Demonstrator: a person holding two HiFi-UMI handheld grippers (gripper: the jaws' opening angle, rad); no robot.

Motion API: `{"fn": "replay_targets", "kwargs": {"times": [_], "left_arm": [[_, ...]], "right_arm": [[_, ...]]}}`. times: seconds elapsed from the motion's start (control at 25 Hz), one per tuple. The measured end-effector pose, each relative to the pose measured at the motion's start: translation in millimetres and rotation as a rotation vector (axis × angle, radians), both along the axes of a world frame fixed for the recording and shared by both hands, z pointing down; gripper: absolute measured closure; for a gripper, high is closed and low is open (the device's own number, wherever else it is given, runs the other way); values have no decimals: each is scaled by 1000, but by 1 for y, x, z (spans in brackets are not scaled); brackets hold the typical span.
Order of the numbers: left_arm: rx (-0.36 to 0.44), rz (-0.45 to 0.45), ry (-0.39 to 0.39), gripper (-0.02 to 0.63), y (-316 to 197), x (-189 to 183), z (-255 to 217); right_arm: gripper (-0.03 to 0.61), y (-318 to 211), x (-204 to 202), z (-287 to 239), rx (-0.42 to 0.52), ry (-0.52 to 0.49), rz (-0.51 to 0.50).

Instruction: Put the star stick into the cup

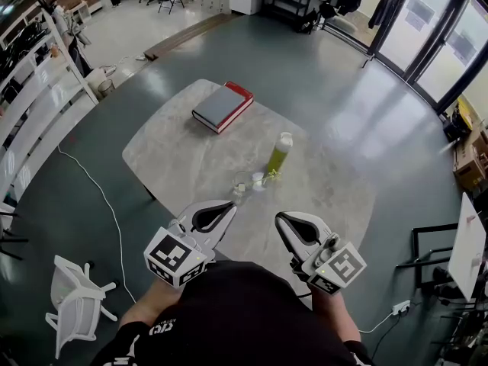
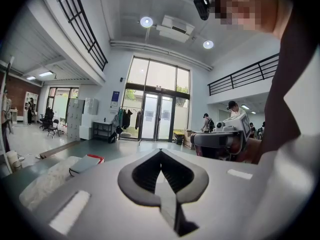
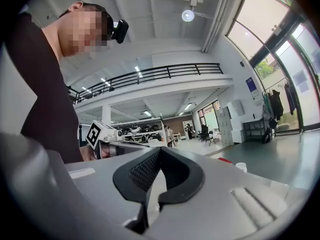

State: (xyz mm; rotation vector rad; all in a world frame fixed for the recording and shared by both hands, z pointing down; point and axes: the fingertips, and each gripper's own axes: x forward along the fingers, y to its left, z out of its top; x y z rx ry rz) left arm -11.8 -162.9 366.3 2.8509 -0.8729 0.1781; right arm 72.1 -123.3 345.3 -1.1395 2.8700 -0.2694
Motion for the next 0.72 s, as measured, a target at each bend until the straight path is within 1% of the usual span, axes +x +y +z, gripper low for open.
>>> {"fn": "replay_targets", "kwargs": {"times": [0.36, 0.52, 0.72], "left_arm": [[2, -16, -2, 612, -10, -11, 3], [-3, -18, -3, 611, -9, -14, 2], [-11, -21, -4, 612, -9, -15, 6]], "right_arm": [[565, -5, 1, 2, -4, 14, 19], [565, -4, -2, 4, -5, 46, 25], [566, -7, -1, 8, -19, 37, 32]]}}
